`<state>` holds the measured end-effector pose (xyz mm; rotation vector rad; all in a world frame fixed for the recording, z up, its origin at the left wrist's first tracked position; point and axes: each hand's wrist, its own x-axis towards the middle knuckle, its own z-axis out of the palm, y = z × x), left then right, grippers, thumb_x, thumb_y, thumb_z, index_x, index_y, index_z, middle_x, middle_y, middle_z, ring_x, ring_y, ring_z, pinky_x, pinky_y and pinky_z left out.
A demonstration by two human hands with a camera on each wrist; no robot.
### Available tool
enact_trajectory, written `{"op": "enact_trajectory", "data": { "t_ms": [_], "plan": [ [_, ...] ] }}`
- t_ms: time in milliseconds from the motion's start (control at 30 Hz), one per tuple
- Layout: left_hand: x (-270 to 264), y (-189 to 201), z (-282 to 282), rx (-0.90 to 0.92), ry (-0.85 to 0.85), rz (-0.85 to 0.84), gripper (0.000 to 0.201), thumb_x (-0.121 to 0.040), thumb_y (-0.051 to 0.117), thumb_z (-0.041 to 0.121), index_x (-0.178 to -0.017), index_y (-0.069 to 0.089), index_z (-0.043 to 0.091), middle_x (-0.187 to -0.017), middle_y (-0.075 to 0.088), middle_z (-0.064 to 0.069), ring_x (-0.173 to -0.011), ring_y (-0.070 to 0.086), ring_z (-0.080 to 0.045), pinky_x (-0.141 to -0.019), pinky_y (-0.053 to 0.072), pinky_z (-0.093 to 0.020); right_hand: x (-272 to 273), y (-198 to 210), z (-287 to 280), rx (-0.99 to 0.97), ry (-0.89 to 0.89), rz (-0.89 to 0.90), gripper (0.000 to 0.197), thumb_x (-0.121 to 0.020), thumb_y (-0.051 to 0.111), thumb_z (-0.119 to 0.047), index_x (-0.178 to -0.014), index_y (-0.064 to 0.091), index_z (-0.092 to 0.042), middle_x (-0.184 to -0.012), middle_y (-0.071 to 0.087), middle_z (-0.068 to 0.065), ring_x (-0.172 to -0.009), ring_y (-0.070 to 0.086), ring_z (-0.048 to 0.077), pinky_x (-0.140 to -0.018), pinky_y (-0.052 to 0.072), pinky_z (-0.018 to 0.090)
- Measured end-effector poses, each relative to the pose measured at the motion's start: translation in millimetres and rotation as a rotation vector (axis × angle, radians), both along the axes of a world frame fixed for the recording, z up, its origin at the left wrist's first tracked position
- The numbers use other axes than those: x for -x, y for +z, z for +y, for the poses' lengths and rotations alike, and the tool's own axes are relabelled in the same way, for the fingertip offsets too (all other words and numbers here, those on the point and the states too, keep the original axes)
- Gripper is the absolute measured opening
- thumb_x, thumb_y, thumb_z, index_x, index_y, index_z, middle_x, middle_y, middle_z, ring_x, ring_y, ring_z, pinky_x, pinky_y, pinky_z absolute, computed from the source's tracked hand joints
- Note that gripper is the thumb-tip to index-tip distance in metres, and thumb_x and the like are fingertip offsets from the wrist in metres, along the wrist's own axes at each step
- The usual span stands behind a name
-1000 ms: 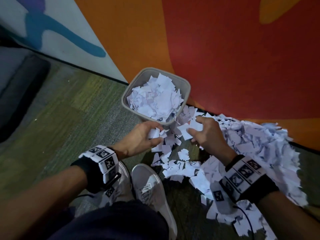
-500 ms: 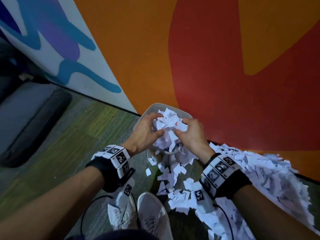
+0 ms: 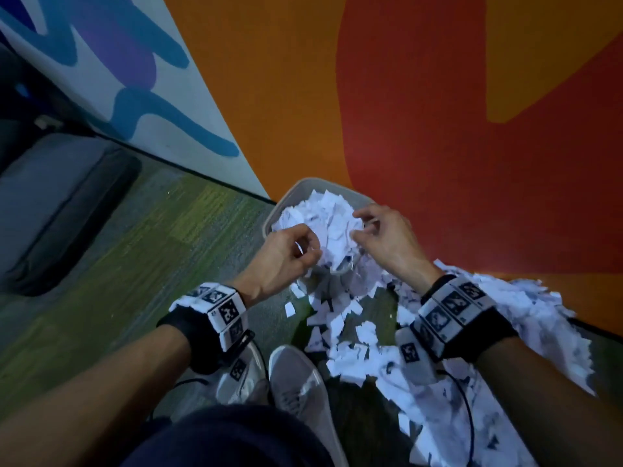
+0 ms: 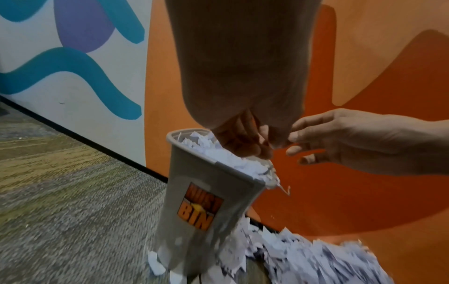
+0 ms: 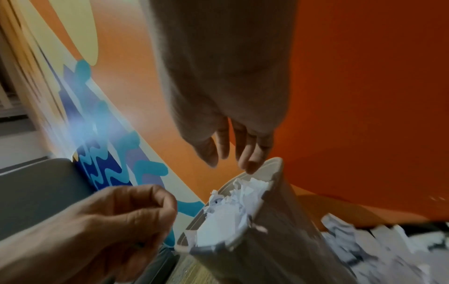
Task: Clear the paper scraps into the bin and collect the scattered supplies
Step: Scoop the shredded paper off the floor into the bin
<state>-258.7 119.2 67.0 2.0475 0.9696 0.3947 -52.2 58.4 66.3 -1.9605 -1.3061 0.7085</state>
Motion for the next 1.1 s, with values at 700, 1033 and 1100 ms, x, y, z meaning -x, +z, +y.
{"op": "enact_trajectory", "data": {
  "t_ms": [700, 1033, 1100],
  "plan": [
    [8, -242, -54, 0.2, -0.253, 0.394, 0.031, -0.089, 0.07, 0.018, -0.119, 0.068, 0.019, -0.127, 0.065, -0.003, -0.114, 0.062, -0.02, -0.094, 0.045, -0.022, 23, -262, -143, 0.707, 0.088, -0.136, 0.111, -0.071, 0.081, -0.052, -0.156, 0.016, -0.021, -0.157, 0.018, 0.015, -0.144, 0.016, 0.04, -0.119, 0.017, 0.053],
    [-24, -273, -45, -0.084, -0.421, 0.608, 0.028, -0.096, 0.056, 0.018, -0.124, 0.057, 0.019, -0.129, 0.043, -0.009, -0.12, 0.044, -0.031, -0.093, 0.052, -0.048, 45, -285, -134, 0.456, 0.025, -0.328, 0.09, -0.077, 0.062, -0.068, -0.153, 0.029, -0.032, -0.134, 0.035, 0.015, -0.114, 0.036, 0.037, -0.094, 0.038, 0.052],
    [-26, -275, -41, -0.045, -0.384, 0.536, 0.023, -0.095, 0.059, 0.016, -0.117, 0.063, 0.02, -0.121, 0.051, -0.006, -0.11, 0.056, -0.03, -0.092, 0.053, -0.047, 42, -288, -130, 0.453, 0.035, -0.326, 0.082, -0.082, 0.072, -0.047, -0.152, 0.031, -0.033, -0.129, 0.036, 0.012, -0.112, 0.036, 0.036, -0.09, 0.039, 0.05]
  ]
}}
